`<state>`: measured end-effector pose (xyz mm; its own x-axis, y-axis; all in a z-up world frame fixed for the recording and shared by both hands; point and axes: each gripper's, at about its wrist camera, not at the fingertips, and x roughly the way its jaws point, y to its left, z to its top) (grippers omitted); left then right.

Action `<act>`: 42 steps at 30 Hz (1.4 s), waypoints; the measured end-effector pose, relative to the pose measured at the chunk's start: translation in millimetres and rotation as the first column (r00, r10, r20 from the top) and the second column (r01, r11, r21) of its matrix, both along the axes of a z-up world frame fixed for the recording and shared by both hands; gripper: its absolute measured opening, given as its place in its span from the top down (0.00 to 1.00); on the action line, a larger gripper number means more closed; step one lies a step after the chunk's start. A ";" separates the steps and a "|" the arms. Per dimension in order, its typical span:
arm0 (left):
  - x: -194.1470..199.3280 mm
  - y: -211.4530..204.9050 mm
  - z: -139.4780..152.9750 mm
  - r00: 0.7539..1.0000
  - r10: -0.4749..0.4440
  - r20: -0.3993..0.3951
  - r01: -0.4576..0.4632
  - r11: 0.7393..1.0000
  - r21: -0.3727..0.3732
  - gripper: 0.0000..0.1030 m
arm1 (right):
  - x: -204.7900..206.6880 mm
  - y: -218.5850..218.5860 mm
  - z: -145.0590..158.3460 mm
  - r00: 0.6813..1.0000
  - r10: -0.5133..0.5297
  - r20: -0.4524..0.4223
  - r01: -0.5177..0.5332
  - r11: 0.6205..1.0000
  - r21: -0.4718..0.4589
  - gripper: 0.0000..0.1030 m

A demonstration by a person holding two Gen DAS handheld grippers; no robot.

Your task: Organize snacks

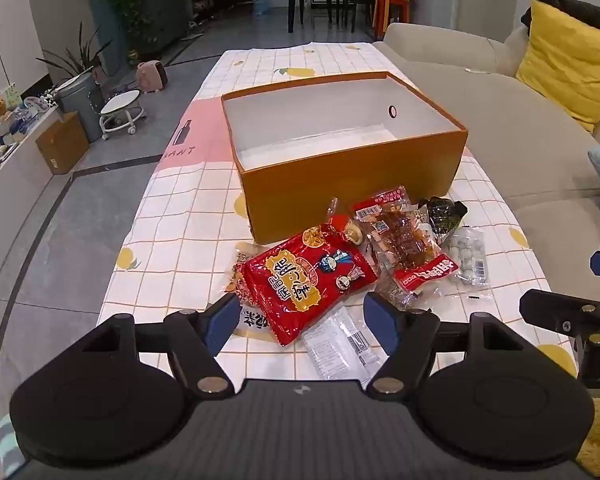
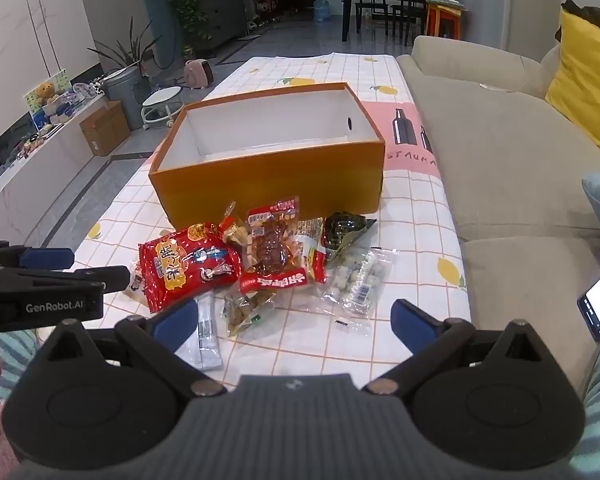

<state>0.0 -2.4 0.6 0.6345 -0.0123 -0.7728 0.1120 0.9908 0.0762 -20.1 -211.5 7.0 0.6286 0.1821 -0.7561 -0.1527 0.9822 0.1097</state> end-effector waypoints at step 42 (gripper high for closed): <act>-0.5 6.8 -4.1 1.000 0.015 -0.022 -0.016 1.000 -0.025 0.20 | 3.2 0.5 -3.0 1.000 -0.001 -0.002 0.001 1.000 -0.011 0.04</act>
